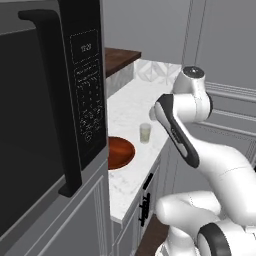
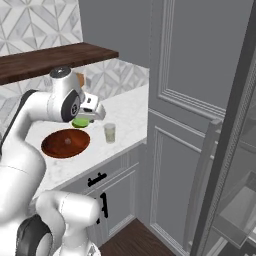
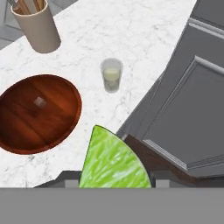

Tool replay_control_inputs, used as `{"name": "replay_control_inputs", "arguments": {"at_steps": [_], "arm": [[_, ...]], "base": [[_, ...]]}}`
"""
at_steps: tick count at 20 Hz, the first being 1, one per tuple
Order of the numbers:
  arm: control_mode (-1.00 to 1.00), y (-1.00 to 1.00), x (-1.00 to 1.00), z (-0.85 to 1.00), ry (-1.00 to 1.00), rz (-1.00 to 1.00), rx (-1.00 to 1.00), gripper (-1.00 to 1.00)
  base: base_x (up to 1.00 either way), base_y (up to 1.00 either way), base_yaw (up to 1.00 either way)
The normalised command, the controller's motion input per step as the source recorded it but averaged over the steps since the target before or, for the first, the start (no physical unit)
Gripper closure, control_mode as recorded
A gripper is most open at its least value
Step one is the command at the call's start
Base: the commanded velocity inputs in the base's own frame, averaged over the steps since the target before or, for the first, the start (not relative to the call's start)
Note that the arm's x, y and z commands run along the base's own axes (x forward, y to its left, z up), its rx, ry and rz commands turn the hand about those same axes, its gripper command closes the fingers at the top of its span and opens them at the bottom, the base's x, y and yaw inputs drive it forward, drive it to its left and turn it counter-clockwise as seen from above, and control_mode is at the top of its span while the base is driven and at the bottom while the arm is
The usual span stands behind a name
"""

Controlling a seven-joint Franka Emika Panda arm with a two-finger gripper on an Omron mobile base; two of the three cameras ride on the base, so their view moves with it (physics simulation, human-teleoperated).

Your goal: Grab a lemon wedge from the fridge and one ice cube from the ice bowl, and put them in the glass of lemonade.

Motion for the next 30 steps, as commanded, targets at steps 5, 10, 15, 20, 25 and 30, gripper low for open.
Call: {"name": "replay_control_inputs", "arguments": {"at_steps": [5,10,15,20,25,30], "arm": [[-1.00,0.00,0.76,-0.50,-0.02,0.00,0.00,1.00],[-1.00,0.00,0.40,-0.44,-0.09,0.00,0.01,1.00],[-1.00,0.00,0.20,-0.10,-0.11,0.00,0.01,1.00],[-1.00,0.00,0.35,-0.03,-0.05,0.00,0.00,1.00],[-1.00,0.00,0.35,0.00,-0.05,0.00,0.00,1.00],[-1.00,0.00,0.49,0.00,-0.01,0.00,0.00,1.00]], "base": [[0.00,0.00,0.00],[0.00,0.00,0.00],[0.00,0.00,0.00],[0.00,0.00,0.00],[0.00,0.00,0.00],[0.00,0.00,0.00]]}}
